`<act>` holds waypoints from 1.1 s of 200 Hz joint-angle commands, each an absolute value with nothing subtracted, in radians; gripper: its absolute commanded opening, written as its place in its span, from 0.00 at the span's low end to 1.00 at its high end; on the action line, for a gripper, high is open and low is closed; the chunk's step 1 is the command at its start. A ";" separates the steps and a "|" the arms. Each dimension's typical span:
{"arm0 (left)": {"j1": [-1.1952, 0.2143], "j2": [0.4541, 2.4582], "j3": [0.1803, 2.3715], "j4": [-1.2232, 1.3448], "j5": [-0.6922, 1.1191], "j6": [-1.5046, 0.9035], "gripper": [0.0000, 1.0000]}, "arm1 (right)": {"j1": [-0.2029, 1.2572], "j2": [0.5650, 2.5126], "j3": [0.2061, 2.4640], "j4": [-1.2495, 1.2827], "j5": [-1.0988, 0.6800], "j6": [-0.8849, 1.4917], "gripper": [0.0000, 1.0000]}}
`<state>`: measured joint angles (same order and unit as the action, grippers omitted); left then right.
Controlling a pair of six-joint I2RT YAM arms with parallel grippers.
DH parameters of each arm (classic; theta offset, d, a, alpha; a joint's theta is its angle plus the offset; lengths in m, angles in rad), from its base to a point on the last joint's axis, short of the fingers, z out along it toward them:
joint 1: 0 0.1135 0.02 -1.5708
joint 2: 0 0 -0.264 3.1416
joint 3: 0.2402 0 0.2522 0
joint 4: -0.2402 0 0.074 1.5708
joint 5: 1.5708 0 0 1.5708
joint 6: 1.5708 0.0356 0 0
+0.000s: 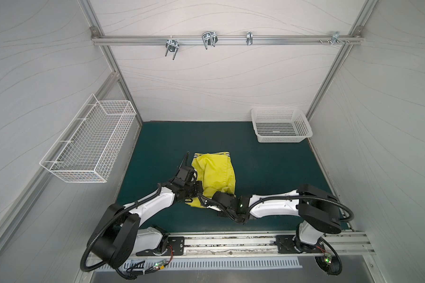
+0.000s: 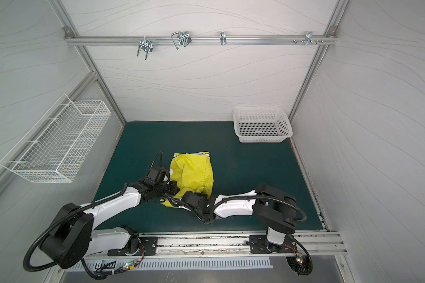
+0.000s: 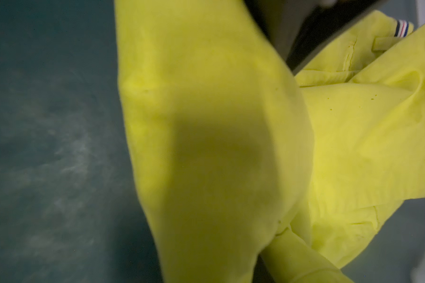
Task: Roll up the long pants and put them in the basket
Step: Roll the long pant at the center of the board.
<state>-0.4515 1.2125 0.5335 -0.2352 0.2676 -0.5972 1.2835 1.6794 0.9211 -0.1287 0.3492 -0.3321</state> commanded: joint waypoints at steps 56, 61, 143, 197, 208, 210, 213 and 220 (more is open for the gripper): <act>-0.457 0.916 0.705 -0.617 0.227 -0.600 0.00 | 1.061 1.688 1.211 -0.594 -0.489 -0.091 0.07; -0.457 0.907 0.710 -0.630 0.223 -0.601 0.00 | 1.054 1.701 1.232 -0.618 -0.538 -0.098 0.07; -0.460 0.780 0.752 -0.759 0.175 -0.603 0.00 | 0.889 1.928 1.338 -0.615 -0.931 0.060 0.05; -0.460 0.777 0.771 -0.781 0.183 -0.596 0.00 | 0.853 2.061 1.353 -0.542 -1.015 0.128 0.05; -0.460 0.788 0.758 -0.757 0.194 -0.602 0.00 | 0.844 2.089 1.363 -0.537 -1.024 0.137 0.05; -0.460 0.789 0.756 -0.753 0.195 -0.604 0.00 | 0.842 2.093 1.363 -0.536 -1.023 0.139 0.05; -0.460 0.791 0.752 -0.746 0.197 -0.606 0.00 | 0.841 2.098 1.365 -0.536 -1.018 0.143 0.05; -0.461 0.799 0.740 -0.725 0.202 -0.611 0.00 | 0.839 2.109 1.366 -0.528 -1.017 0.151 0.05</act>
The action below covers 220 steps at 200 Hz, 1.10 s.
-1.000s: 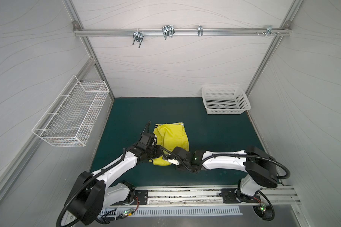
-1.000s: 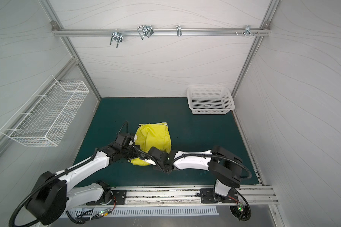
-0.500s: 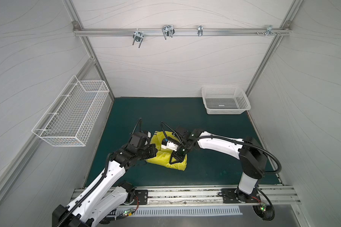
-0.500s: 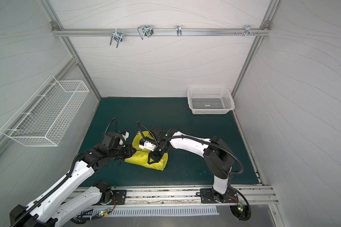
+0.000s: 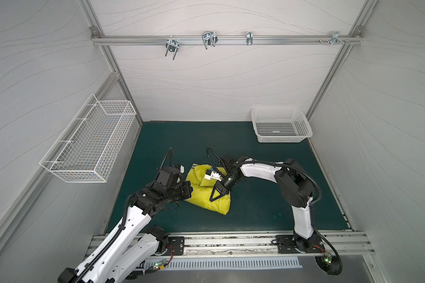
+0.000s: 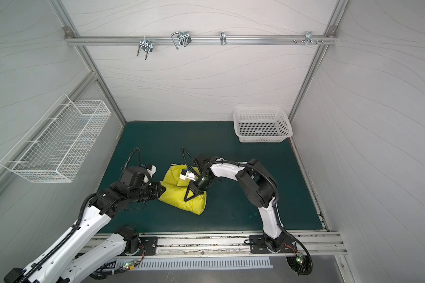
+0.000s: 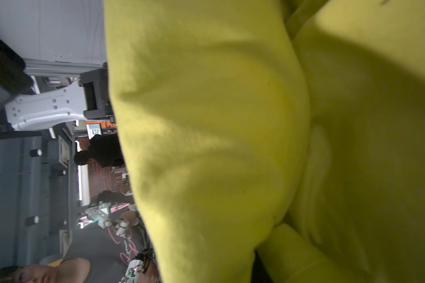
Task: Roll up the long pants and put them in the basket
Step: Roll the long pant at the center of the board.
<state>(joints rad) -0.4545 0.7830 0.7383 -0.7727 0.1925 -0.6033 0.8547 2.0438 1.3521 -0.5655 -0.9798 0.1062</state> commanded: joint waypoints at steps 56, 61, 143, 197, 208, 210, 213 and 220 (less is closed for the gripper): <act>-0.462 0.940 0.641 -0.507 0.265 -0.628 0.00 | 0.828 2.163 1.374 -0.490 -1.055 0.197 0.05; -0.462 0.960 0.632 -0.487 0.275 -0.630 0.00 | 0.828 2.164 1.375 -0.489 -1.057 0.198 0.05; -0.462 1.225 0.557 -0.279 0.238 -0.632 0.00 | 0.824 2.149 1.360 -0.480 -0.994 0.229 0.12; -0.460 1.359 0.511 -0.176 0.230 -0.632 0.00 | 0.871 1.885 1.286 -0.539 -0.431 0.181 0.35; -0.460 1.375 0.510 -0.169 0.231 -0.630 0.00 | 0.915 1.807 1.265 -0.552 -0.182 0.138 0.39; -0.459 1.377 0.510 -0.168 0.231 -0.630 0.00 | 0.922 1.792 1.258 -0.552 -0.144 0.130 0.40; -0.458 1.381 0.511 -0.165 0.232 -0.629 0.00 | 0.937 1.771 1.250 -0.550 -0.092 0.121 0.40; -0.459 1.387 0.509 -0.156 0.237 -0.629 0.00 | 0.974 1.724 1.226 -0.538 0.036 0.093 0.47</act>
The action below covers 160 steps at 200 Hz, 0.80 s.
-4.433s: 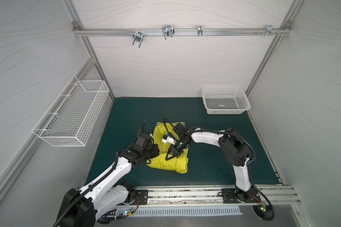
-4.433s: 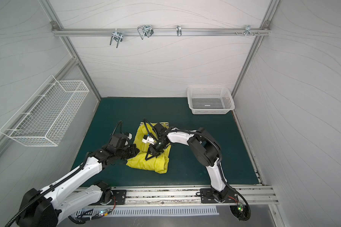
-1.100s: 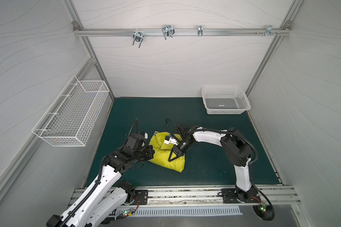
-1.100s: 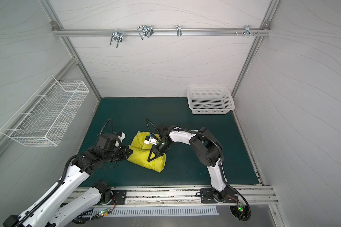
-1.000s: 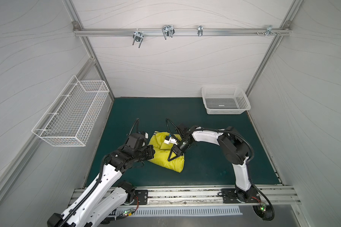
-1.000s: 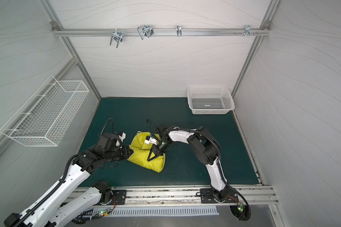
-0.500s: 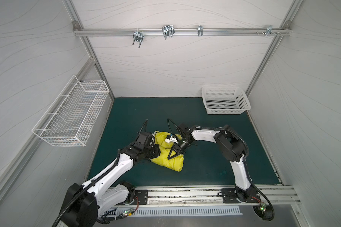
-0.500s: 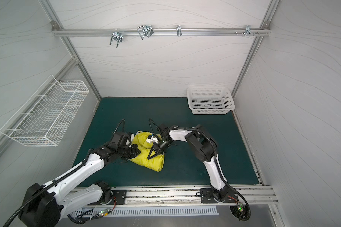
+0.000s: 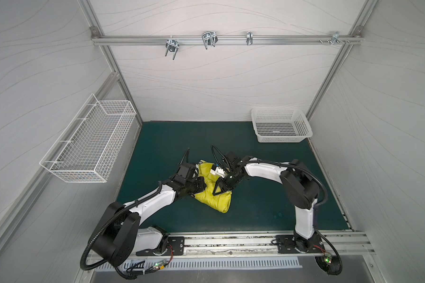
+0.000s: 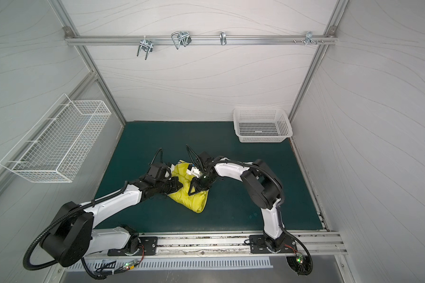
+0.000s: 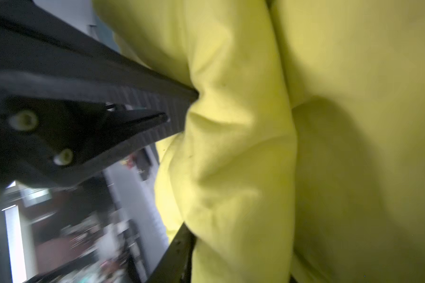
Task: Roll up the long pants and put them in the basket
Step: Roll the long pant at the center of the board.
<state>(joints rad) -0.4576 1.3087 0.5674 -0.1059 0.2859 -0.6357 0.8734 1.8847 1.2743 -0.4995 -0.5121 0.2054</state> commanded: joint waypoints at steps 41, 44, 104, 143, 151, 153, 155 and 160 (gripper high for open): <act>-0.456 1.436 0.523 -0.127 0.251 -0.619 0.00 | 1.050 1.629 1.155 -0.523 0.301 0.053 0.66; -0.455 1.442 0.526 -0.127 0.253 -0.618 0.00 | 1.058 1.620 1.147 -0.516 0.320 0.055 0.66; -0.423 1.543 0.552 -0.067 0.327 -0.594 0.00 | 1.359 1.558 1.065 -0.397 0.619 -0.159 0.69; -0.397 1.578 0.554 -0.034 0.380 -0.589 0.00 | 1.455 1.654 1.069 -0.401 0.638 -0.143 0.70; -0.396 1.578 0.555 -0.035 0.382 -0.586 0.00 | 1.469 1.682 1.073 -0.397 0.661 -0.142 0.72; -0.395 1.580 0.555 -0.035 0.383 -0.585 0.00 | 1.471 1.689 1.074 -0.397 0.664 -0.143 0.72; -0.394 1.580 0.555 -0.035 0.383 -0.585 0.00 | 1.473 1.693 1.075 -0.398 0.666 -0.145 0.72; -0.393 1.579 0.557 -0.036 0.385 -0.582 0.00 | 1.475 1.717 1.080 -0.400 0.672 -0.145 0.72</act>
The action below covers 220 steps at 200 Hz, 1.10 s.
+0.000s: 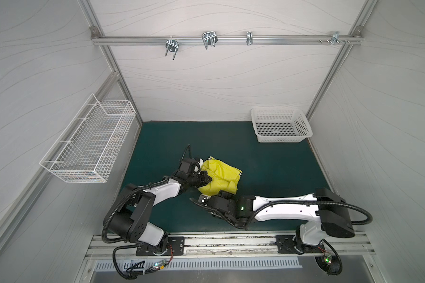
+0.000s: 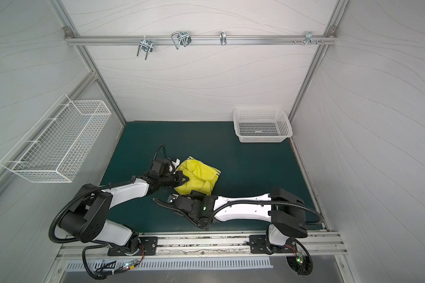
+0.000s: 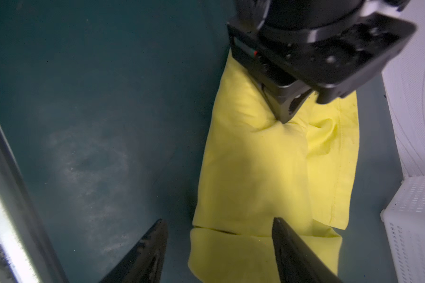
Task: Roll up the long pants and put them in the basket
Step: Roll the long pant at the center of the board.
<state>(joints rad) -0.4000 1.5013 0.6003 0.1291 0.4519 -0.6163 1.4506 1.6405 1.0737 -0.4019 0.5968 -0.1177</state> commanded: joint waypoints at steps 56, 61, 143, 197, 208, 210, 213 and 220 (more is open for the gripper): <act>-0.380 1.574 0.560 -0.054 0.394 -0.563 0.00 | 1.467 1.955 1.118 -0.345 0.783 -0.157 0.78; -0.379 1.573 0.557 -0.056 0.394 -0.561 0.00 | 1.463 1.972 1.120 -0.336 0.808 -0.155 0.80; -0.359 1.578 0.557 -0.065 0.403 -0.546 0.00 | 1.329 2.099 1.153 -0.281 0.746 -0.159 0.44; -0.351 1.484 0.584 -0.164 0.422 -0.547 0.00 | 1.246 1.881 1.046 -0.276 0.432 -0.120 0.08; -0.352 1.428 0.598 -0.219 0.412 -0.545 0.00 | 1.226 1.830 1.043 -0.309 0.343 -0.096 0.08; -0.351 1.418 0.601 -0.230 0.409 -0.546 0.00 | 1.222 1.821 1.043 -0.316 0.329 -0.092 0.08; -0.351 1.401 0.606 -0.246 0.405 -0.547 0.00 | 1.218 1.808 1.044 -0.327 0.306 -0.087 0.08; -0.351 1.361 0.620 -0.293 0.383 -0.546 0.00 | 1.203 1.783 1.052 -0.356 0.246 -0.079 0.08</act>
